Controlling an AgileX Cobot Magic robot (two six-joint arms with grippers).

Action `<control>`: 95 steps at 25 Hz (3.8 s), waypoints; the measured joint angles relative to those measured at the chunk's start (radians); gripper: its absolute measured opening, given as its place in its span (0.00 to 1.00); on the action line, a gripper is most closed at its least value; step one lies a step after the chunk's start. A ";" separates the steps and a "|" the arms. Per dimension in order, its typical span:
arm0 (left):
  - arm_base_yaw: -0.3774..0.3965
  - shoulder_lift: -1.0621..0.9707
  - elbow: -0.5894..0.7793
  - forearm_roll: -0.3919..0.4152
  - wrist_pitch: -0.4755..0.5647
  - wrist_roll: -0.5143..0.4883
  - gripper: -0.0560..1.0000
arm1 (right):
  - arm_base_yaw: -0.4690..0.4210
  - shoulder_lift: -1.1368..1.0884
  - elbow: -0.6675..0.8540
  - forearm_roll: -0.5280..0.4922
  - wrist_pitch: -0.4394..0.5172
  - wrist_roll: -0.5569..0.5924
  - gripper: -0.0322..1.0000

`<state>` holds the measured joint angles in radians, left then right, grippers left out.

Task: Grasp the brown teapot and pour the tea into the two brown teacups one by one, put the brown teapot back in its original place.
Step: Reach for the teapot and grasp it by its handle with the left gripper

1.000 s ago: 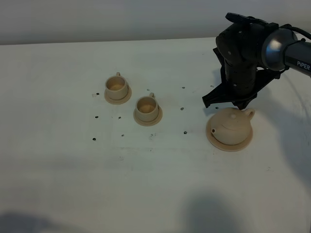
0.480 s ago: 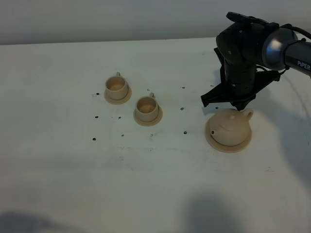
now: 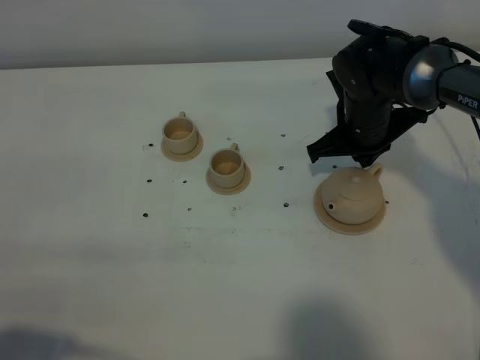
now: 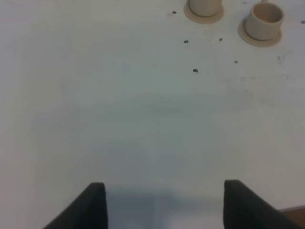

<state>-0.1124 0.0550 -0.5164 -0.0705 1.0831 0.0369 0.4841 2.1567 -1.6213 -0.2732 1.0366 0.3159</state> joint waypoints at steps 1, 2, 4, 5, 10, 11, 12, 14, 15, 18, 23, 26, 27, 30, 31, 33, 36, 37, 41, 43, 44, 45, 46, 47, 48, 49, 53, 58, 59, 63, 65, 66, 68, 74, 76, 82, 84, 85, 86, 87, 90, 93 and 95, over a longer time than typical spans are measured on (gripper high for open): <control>0.000 0.000 0.000 0.000 0.000 0.000 0.53 | 0.000 0.000 0.000 -0.006 0.000 0.003 0.02; 0.000 0.000 0.000 0.000 0.000 0.000 0.53 | 0.000 0.000 0.000 -0.012 0.000 0.004 0.02; 0.000 0.000 0.000 0.000 0.000 0.000 0.53 | 0.000 0.000 0.000 -0.018 0.000 0.006 0.02; 0.000 0.000 0.000 0.000 0.000 0.000 0.53 | 0.000 0.000 0.000 -0.023 0.000 0.007 0.02; 0.000 0.000 0.000 0.000 0.000 0.000 0.53 | 0.000 0.000 0.000 -0.041 0.004 0.018 0.02; 0.000 0.000 0.000 0.000 0.000 0.000 0.53 | 0.000 0.000 0.000 -0.045 0.009 0.018 0.02; 0.000 0.000 0.000 0.000 0.000 0.000 0.53 | 0.000 0.000 0.000 -0.045 0.016 0.018 0.02; 0.000 0.000 0.000 0.000 0.000 0.000 0.53 | -0.003 0.000 0.000 -0.048 0.030 0.018 0.02; 0.000 0.000 0.000 0.000 0.000 0.000 0.53 | -0.006 0.000 0.000 -0.048 0.040 0.018 0.02; 0.000 0.000 0.000 0.000 0.000 0.000 0.53 | -0.014 0.000 0.000 -0.052 0.071 0.018 0.02; 0.000 0.000 0.000 0.000 0.000 0.000 0.52 | -0.017 0.000 0.000 -0.069 0.108 0.018 0.02; 0.000 0.000 0.000 0.000 0.000 0.000 0.52 | -0.017 0.000 0.000 -0.071 0.128 0.018 0.02; 0.000 0.000 0.000 0.000 0.000 0.000 0.52 | -0.017 0.000 0.000 -0.071 0.137 0.018 0.02; 0.000 0.000 0.000 0.000 0.000 0.000 0.52 | -0.017 0.000 0.000 -0.071 0.160 0.018 0.02; 0.000 0.000 0.000 0.000 0.000 0.000 0.52 | -0.017 0.000 0.000 -0.071 0.166 0.018 0.02; 0.000 0.000 0.000 0.000 0.000 0.000 0.52 | -0.017 0.000 0.000 -0.071 0.169 0.018 0.02; 0.000 0.000 0.000 0.000 0.000 0.000 0.53 | -0.017 0.000 0.000 -0.071 0.167 0.018 0.02; 0.000 0.000 0.000 0.000 0.000 0.000 0.53 | -0.017 0.000 0.000 -0.072 0.159 0.016 0.02; 0.000 0.000 0.000 0.000 0.000 0.000 0.53 | -0.017 -0.009 0.000 -0.082 0.095 -0.015 0.02; 0.000 0.000 0.000 0.000 0.000 0.000 0.53 | -0.017 -0.021 0.000 -0.086 0.062 -0.057 0.02; 0.000 0.000 0.000 0.000 0.000 0.000 0.53 | -0.017 -0.029 0.000 -0.086 0.048 -0.085 0.02; 0.000 0.000 0.000 0.000 0.000 0.000 0.53 | -0.017 -0.039 0.000 -0.086 0.034 -0.113 0.02; 0.000 0.000 0.000 0.000 0.000 0.000 0.53 | -0.017 -0.047 0.000 -0.086 0.022 -0.154 0.02; 0.000 0.000 0.000 0.000 0.000 0.000 0.53 | -0.017 -0.060 0.000 -0.086 0.015 -0.198 0.02; 0.000 0.000 0.000 0.000 0.000 0.000 0.53 | -0.017 -0.075 0.000 -0.085 0.013 -0.249 0.02; 0.000 0.000 0.000 0.000 0.000 0.000 0.53 | -0.017 -0.091 0.000 -0.081 0.013 -0.296 0.02; 0.000 0.000 0.000 0.000 0.000 0.000 0.53 | -0.017 -0.154 0.000 -0.024 0.038 -0.597 0.03; 0.000 0.000 0.000 0.000 0.000 0.000 0.53 | -0.017 -0.248 0.000 0.153 0.087 -1.023 0.03; 0.000 0.000 0.000 0.000 0.000 0.000 0.53 | -0.017 -0.264 0.000 0.190 0.099 -1.091 0.03; 0.000 0.000 0.000 0.000 0.000 0.000 0.53 | -0.017 -0.282 0.011 0.235 0.162 -1.218 0.06; 0.000 0.000 0.000 0.000 0.000 0.000 0.53 | -0.017 -0.277 0.034 0.206 0.180 -1.217 0.11; 0.000 0.000 0.000 0.000 0.000 0.000 0.53 | -0.017 -0.272 0.041 0.185 0.183 -1.215 0.13; 0.000 0.000 0.000 0.000 0.000 0.000 0.53 | -0.017 -0.265 0.050 0.154 0.184 -1.211 0.21; 0.000 0.000 0.000 0.000 0.000 0.000 0.53 | -0.021 -0.262 0.053 0.130 0.176 -1.246 0.30; 0.000 0.000 0.000 0.000 0.000 0.000 0.53 | -0.026 -0.258 0.058 0.137 0.174 -1.267 0.29; 0.000 0.000 0.000 0.000 0.000 0.000 0.53 | -0.029 -0.221 0.120 0.125 0.126 -1.274 0.27; 0.000 0.000 0.000 0.000 0.000 0.000 0.53 | -0.029 -0.207 0.124 0.108 0.113 -1.277 0.27; 0.000 0.000 0.000 0.000 0.000 0.000 0.53 | -0.029 -0.201 0.124 0.101 0.109 -1.278 0.27; 0.000 0.000 0.000 0.000 0.000 0.000 0.53 | -0.029 -0.193 0.124 0.093 0.106 -1.279 0.27; 0.000 0.000 0.000 0.000 0.000 0.000 0.53 | -0.029 -0.186 0.124 0.085 0.105 -1.282 0.27; 0.000 0.000 0.000 0.000 0.000 -0.001 0.52 | -0.029 -0.167 0.124 0.073 0.104 -1.288 0.27; 0.000 0.000 0.000 0.000 0.000 -0.001 0.52 | -0.029 -0.158 0.125 0.054 0.103 -1.305 0.27; 0.000 0.000 0.000 0.000 0.000 0.000 0.52 | -0.029 -0.158 0.125 0.042 0.101 -1.311 0.27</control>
<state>-0.1124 0.0550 -0.5164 -0.0705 1.0831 0.0370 0.4550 1.9985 -1.4968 -0.2308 1.1372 -0.9954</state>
